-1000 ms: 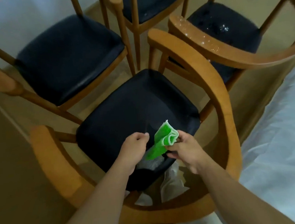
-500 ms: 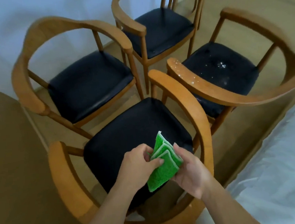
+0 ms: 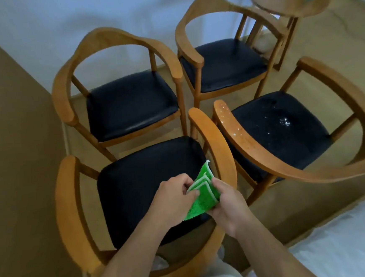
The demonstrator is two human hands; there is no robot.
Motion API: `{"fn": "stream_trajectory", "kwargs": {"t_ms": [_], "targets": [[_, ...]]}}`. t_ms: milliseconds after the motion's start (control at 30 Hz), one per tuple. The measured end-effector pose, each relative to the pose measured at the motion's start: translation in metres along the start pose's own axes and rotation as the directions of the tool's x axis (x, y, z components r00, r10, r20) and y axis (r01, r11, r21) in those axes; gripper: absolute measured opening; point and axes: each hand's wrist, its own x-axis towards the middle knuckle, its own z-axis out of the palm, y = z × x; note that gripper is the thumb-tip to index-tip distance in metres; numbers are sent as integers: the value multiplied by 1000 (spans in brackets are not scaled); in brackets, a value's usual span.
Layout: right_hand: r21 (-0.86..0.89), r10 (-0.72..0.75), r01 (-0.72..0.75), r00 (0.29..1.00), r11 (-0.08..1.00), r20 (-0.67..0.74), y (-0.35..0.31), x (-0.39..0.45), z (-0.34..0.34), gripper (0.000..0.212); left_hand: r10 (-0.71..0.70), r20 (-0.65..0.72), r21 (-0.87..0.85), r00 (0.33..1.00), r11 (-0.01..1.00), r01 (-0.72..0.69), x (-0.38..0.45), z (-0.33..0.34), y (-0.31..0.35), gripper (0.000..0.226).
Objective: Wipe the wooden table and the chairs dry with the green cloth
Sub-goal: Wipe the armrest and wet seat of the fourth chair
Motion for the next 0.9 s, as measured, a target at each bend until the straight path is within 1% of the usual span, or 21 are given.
{"fn": "stream_trajectory", "kwargs": {"t_ms": [67, 133, 233, 267, 333, 367, 433, 500, 667, 733, 800, 900], "targets": [[45, 41, -39, 998, 998, -45, -6, 1, 1, 37, 60, -8, -13, 998, 998, -60, 2, -9, 8, 18], [131, 81, -73, 995, 989, -61, -11, -1, 1, 32, 143, 15, -25, 990, 989, -143, 4, -17, 18, 17], [243, 86, -78, 996, 967, -21, -17, -2, -10, 32, 242, 132, -83, 961, 969, -232, 5, -19, 39, 15], [255, 84, -82, 996, 964, 5, -21, -2, -16, 29, 256, 176, -93, 951, 966, -243, 5, -16, 45, 16], [280, 129, -133, 991, 951, 34, -30, 2, -27, 24, 259, 240, -70, 936, 966, -249, 7, -3, 55, 16], [281, 155, -157, 987, 947, 29, -37, 6, -33, 25, 255, 249, -52, 934, 967, -250, 9, 5, 59, 15], [259, 183, -180, 983, 949, 13, -51, 16, -45, 35, 251, 236, -23, 939, 967, -252, 15, 20, 66, 11], [237, 193, -190, 981, 953, 12, -69, 28, -58, 43, 255, 217, -1, 942, 965, -261, 25, 36, 73, 13], [136, 245, -244, 969, 960, 12, -124, 75, -107, 44, 161, 204, -28, 966, 987, -158, 76, 86, 107, 13], [108, 218, -216, 976, 970, -9, -147, 95, -130, 39, 101, 210, -81, 972, 993, -85, 100, 107, 124, 15], [75, 181, -179, 983, 981, -20, -168, 115, -148, 36, 12, 226, -118, 974, 993, 15, 124, 125, 137, 16], [-7, 72, -72, 997, 997, -22, -192, 145, -161, 31, -106, 209, -160, 972, 977, 141, 154, 143, 141, 14]]}}
